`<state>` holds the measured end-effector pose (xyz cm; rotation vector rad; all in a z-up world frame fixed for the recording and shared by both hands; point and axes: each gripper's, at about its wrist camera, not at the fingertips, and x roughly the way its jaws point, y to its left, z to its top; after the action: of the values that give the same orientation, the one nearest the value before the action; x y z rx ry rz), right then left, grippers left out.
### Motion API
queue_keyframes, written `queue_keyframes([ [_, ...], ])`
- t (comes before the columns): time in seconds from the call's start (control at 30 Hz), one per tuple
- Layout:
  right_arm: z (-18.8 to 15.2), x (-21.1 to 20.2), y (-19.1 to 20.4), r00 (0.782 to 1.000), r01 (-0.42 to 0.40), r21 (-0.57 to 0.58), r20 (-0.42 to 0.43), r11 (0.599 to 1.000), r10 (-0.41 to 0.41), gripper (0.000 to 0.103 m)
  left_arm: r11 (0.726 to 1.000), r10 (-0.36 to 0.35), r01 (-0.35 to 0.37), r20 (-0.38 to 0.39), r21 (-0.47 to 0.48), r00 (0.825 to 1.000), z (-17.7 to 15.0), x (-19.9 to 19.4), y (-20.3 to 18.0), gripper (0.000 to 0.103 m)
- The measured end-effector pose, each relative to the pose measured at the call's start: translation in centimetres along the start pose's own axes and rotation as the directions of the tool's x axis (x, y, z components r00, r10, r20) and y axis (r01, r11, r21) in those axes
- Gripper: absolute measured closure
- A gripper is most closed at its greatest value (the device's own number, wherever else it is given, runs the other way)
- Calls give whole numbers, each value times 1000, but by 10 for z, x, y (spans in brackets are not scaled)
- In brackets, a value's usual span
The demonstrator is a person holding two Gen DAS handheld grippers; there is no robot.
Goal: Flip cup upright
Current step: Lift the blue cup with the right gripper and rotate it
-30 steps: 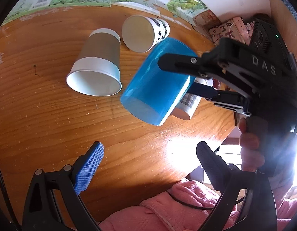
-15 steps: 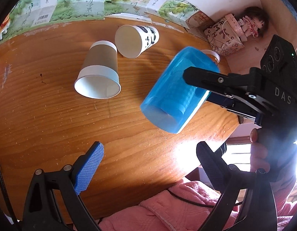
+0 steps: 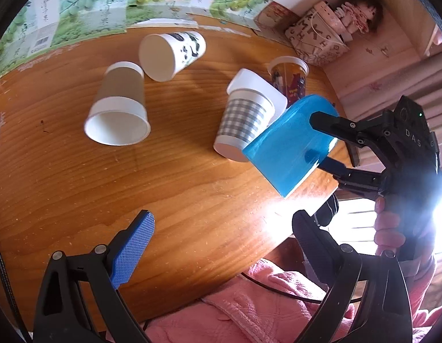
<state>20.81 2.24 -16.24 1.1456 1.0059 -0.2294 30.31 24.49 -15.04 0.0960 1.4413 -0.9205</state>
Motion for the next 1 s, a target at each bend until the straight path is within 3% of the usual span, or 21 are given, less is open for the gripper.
queue_keyframes([
  [0.2, -13, -7, -46, 997, -70, 194, 4, 978, 71, 34, 999, -10, 11, -27, 41, 1000, -3, 9, -19, 5],
  [0.37, -26, -7, -81, 990, -136, 354, 5, 925, 143, 34, 998, -16, 21, -61, 66, 998, -5, 19, -29, 5],
  [0.53, -38, -2, -114, 982, -164, 503, 3, 849, 188, 34, 997, -29, 35, -98, 62, 995, -4, 29, -35, 5],
  [0.73, -53, 12, -141, 963, -192, 662, -14, 724, 268, 34, 996, -24, 34, -118, 77, 993, -5, 40, -47, 5],
  [0.8, -56, 15, -147, 955, -203, 699, -14, 685, 297, 39, 996, -24, 34, -122, 82, 992, -6, 43, -51, 5],
  [0.87, -59, 18, -153, 940, -226, 742, -3, 631, 341, 54, 996, -21, 32, -129, 82, 991, -6, 45, -52, 5],
  [0.93, -59, 20, -156, 932, -232, 763, -5, 604, 364, 53, 997, -17, 28, -136, 78, 991, -6, 48, -54, 5],
  [1.0, -57, 21, -155, 929, -231, 762, -12, 605, 369, 53, 997, -17, 26, -139, 66, 990, -6, 51, -55, 5],
])
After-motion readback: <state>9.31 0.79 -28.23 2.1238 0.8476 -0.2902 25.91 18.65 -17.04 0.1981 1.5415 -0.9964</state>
